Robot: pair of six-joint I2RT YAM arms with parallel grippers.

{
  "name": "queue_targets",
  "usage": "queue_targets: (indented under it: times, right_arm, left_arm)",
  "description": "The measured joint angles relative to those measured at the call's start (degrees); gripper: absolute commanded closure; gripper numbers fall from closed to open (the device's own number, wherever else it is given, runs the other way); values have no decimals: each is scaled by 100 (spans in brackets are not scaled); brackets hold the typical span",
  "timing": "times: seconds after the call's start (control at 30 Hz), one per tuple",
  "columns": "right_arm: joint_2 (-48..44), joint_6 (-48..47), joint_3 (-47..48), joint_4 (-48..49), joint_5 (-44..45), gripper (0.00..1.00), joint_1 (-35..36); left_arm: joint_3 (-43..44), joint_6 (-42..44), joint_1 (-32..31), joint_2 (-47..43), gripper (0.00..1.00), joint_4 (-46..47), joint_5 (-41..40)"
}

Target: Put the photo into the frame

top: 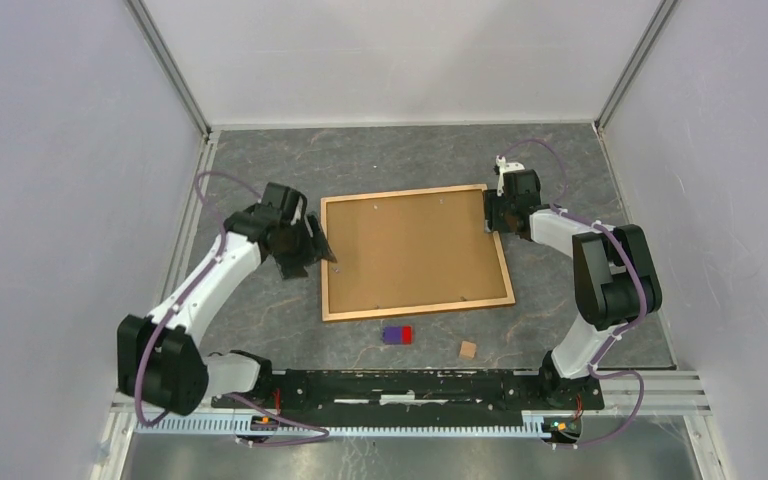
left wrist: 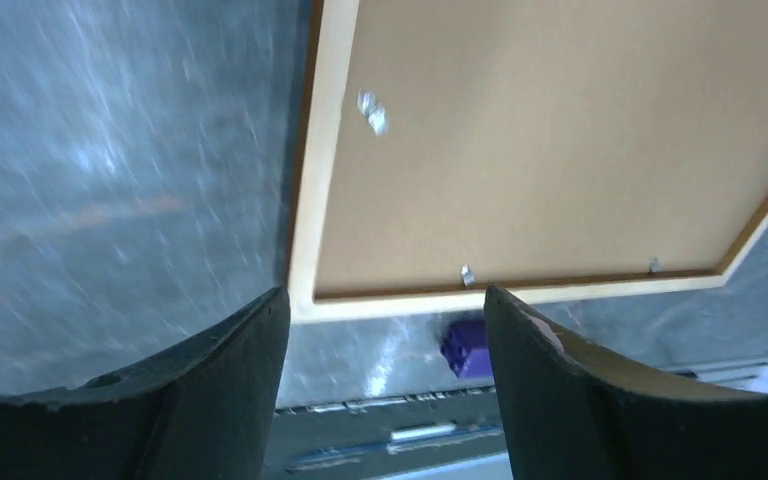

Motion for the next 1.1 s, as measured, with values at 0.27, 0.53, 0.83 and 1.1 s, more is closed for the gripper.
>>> queue_targets:
  times: [0.27, 0.53, 0.83, 1.1]
  right_arm:
    - [0, 22, -24, 28, -46, 39, 0]
    - [-22, 24, -76, 98, -55, 40, 0]
    - [-15, 46, -76, 116, -214, 40, 0]
    - [28, 46, -74, 179, -304, 41, 0]
  left_arm:
    - [-2192, -3775, -1003, -1694, 26, 219, 439]
    - [-2470, -5619, -1248, -1145, 39, 922, 501]
    - [-2470, -6015, -1248, -363, 27, 1561, 463]
    - [-2415, -6192, -1255, -70, 35, 1805, 664]
